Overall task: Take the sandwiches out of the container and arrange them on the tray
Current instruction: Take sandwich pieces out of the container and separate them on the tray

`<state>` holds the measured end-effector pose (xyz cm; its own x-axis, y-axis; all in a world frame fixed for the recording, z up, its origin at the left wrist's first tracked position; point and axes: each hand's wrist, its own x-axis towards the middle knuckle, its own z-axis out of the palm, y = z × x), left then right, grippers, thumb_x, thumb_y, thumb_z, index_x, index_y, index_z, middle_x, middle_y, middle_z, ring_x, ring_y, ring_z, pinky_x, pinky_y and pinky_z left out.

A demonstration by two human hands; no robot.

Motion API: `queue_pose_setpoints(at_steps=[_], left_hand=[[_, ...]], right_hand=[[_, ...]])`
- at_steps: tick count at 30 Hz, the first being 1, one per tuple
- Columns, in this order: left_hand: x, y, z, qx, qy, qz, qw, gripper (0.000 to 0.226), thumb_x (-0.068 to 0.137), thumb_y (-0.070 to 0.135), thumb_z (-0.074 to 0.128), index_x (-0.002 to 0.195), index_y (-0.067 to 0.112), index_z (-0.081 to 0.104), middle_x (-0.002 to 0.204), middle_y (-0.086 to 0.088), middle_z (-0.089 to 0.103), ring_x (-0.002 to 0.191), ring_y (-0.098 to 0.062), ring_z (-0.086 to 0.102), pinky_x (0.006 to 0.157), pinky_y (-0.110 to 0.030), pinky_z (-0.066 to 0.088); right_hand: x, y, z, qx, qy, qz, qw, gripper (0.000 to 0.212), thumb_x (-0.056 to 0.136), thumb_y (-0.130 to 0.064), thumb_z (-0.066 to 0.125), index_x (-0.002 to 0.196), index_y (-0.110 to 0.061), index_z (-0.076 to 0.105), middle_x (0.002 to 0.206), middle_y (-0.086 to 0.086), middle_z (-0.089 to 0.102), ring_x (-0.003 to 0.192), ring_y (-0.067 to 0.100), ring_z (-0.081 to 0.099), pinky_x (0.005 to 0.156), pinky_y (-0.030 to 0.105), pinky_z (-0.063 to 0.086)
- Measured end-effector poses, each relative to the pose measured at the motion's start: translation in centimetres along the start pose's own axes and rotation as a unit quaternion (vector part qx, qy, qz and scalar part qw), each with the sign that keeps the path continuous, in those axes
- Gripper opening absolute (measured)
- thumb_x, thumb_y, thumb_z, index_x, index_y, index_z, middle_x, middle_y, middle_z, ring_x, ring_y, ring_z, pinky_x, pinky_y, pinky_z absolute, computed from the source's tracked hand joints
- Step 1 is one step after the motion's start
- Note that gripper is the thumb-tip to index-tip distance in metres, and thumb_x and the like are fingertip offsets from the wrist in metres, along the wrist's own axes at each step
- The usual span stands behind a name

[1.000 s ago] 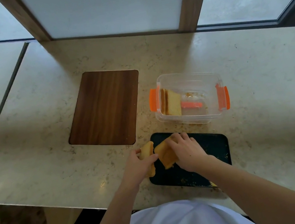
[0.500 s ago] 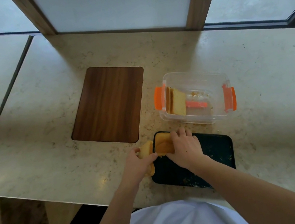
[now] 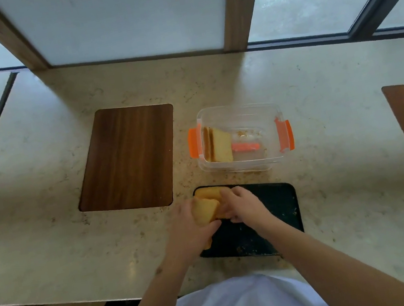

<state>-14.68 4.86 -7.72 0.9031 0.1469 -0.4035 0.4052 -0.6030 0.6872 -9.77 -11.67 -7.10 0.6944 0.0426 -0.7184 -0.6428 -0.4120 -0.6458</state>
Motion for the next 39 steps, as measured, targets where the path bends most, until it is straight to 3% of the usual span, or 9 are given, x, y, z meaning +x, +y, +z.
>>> queue_pose_setpoints(at_steps=[6,9,11,15,19,22,25,30,39], left_hand=[[-1.2,2.9,1.2,0.17,-0.081,0.151,0.97,0.091,0.069,0.058,0.076,0.145,0.029,0.035,0.139,0.006,0.046,0.119,-0.014,0.046,0.093,-0.027,0.037],[-1.4,3.2,0.9,-0.084,-0.148,0.061,0.984,0.083,0.068,0.056,0.081,0.138,0.03,0.047,0.131,0.01,0.052,0.116,-0.011,0.052,0.088,-0.021,0.044],[-1.3,2.5,0.7,-0.22,-0.109,-0.031,0.969,0.058,0.08,0.041,0.081,0.128,0.023,0.053,0.125,0.001,0.058,0.114,-0.017,0.058,0.089,-0.029,0.052],[-1.2,0.0,0.7,-0.296,-0.114,-0.191,0.929,0.036,0.09,0.017,0.074,0.119,0.005,0.057,0.118,-0.016,0.063,0.101,-0.028,0.067,0.086,-0.042,0.059],[-1.3,-1.2,1.0,-0.238,-0.097,-0.18,0.95,0.022,0.088,0.014,0.075,0.106,0.009,0.062,0.107,-0.013,0.067,0.088,-0.023,0.07,0.063,-0.025,0.059],[-0.8,-1.6,1.3,-0.186,-0.05,-0.17,0.966,0.022,0.088,0.014,0.074,0.107,0.011,0.065,0.106,-0.008,0.065,0.095,-0.023,0.065,0.083,-0.041,0.059],[-0.7,-1.5,1.5,-0.148,-0.033,-0.16,0.975,0.037,0.087,0.015,0.073,0.122,0.008,0.063,0.108,-0.008,0.064,0.1,-0.025,0.063,0.094,-0.048,0.054],[-1.2,-2.0,1.9,-0.071,-0.018,-0.129,0.989,0.047,0.088,0.02,0.07,0.131,0.006,0.06,0.102,-0.002,0.062,0.085,-0.012,0.06,0.064,-0.023,0.046],[-2.0,-1.6,2.0,-0.018,-0.038,-0.119,0.992,0.051,0.089,0.026,0.064,0.135,0.008,0.056,0.094,0.009,0.056,0.081,-0.005,0.053,0.062,-0.02,0.037]], right_hand=[[-2.2,1.9,-1.8,0.116,-0.1,-0.024,0.988,0.018,0.092,-0.033,0.07,0.108,-0.025,0.075,0.104,0.001,0.079,0.096,0.018,0.075,0.076,0.033,0.065],[-2.7,3.3,-2.7,0.177,-0.082,-0.004,0.981,0.02,0.091,-0.022,0.07,0.111,-0.019,0.072,0.111,0.008,0.075,0.101,0.023,0.074,0.074,0.031,0.063],[-2.9,4.4,-3.0,0.237,-0.082,0.017,0.968,0.021,0.094,-0.017,0.068,0.115,-0.016,0.069,0.116,0.01,0.072,0.106,0.024,0.071,0.076,0.032,0.063],[-2.8,6.6,-2.3,0.248,-0.054,0.041,0.966,0.025,0.093,-0.018,0.072,0.116,-0.016,0.063,0.121,0.01,0.068,0.107,0.025,0.07,0.084,0.04,0.064],[-2.4,7.7,-0.3,0.097,0.017,0.066,0.993,0.02,0.094,-0.026,0.072,0.109,-0.021,0.059,0.112,0.002,0.064,0.1,0.02,0.065,0.074,0.035,0.062],[-2.1,8.2,0.7,0.002,0.042,0.04,0.998,0.015,0.094,-0.025,0.069,0.104,-0.023,0.057,0.102,-0.002,0.064,0.094,0.016,0.064,0.08,0.037,0.06],[-2.0,8.3,0.9,-0.015,0.022,0.041,0.999,0.017,0.093,-0.021,0.067,0.105,-0.024,0.056,0.104,0.0,0.065,0.098,0.02,0.065,0.092,0.044,0.059],[-2.1,8.3,1.0,-0.03,0.029,0.042,0.998,0.025,0.089,-0.02,0.069,0.106,-0.021,0.051,0.102,0.002,0.063,0.089,0.017,0.064,0.07,0.032,0.055],[-1.5,7.6,1.5,-0.081,-0.005,0.04,0.996,0.026,0.087,-0.024,0.063,0.108,-0.01,0.064,0.09,0.005,0.061,0.081,0.019,0.058,0.072,0.038,0.052]])
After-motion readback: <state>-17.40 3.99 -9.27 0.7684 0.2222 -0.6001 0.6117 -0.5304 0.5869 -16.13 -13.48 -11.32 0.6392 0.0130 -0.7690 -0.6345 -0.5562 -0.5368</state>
